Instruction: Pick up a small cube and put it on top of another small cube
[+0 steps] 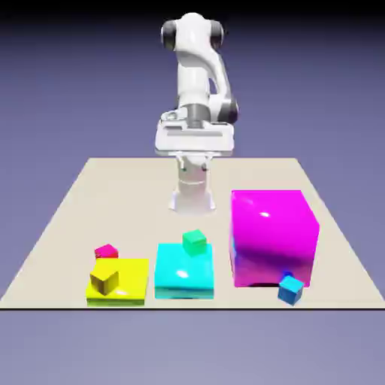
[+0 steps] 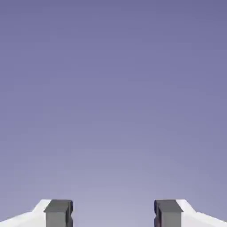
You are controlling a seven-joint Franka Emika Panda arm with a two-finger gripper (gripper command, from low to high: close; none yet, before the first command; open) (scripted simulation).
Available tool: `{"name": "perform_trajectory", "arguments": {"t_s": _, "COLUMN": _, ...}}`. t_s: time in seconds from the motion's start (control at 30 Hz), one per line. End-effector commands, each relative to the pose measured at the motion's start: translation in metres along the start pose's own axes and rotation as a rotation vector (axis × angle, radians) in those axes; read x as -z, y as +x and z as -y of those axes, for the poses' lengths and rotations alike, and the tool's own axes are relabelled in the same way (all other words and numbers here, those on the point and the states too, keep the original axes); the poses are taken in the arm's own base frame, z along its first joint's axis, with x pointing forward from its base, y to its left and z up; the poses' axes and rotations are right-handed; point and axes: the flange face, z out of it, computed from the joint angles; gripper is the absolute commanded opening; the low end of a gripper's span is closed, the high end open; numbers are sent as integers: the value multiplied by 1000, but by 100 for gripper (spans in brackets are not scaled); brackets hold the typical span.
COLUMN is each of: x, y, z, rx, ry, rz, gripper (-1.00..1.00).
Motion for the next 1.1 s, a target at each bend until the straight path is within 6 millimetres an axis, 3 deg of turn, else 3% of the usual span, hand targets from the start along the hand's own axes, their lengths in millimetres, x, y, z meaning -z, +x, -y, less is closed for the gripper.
{"name": "perform_trajectory", "arguments": {"t_s": 0.0, "x": 7, "y": 11, "z": -4, "rx": 10, "ry": 7, "rz": -11, "gripper": 0}}
{"name": "perform_trajectory", "arguments": {"t_s": 0.3, "x": 72, "y": 96, "z": -61, "rx": 87, "ry": 70, "rz": -92, "gripper": 0}}
{"name": "perform_trajectory", "arguments": {"t_s": 0.6, "x": 117, "y": 152, "z": -156, "rx": 141, "ry": 134, "rz": -133, "gripper": 0}}
{"name": "perform_trajectory", "arguments": {"t_s": 0.83, "x": 123, "y": 172, "z": -248, "rx": 173, "ry": 192, "rz": -131, "gripper": 0}}
{"name": "perform_trajectory", "arguments": {"t_s": 1.07, "x": 97, "y": 166, "z": -343, "rx": 202, "ry": 268, "rz": -99, "gripper": 0}}
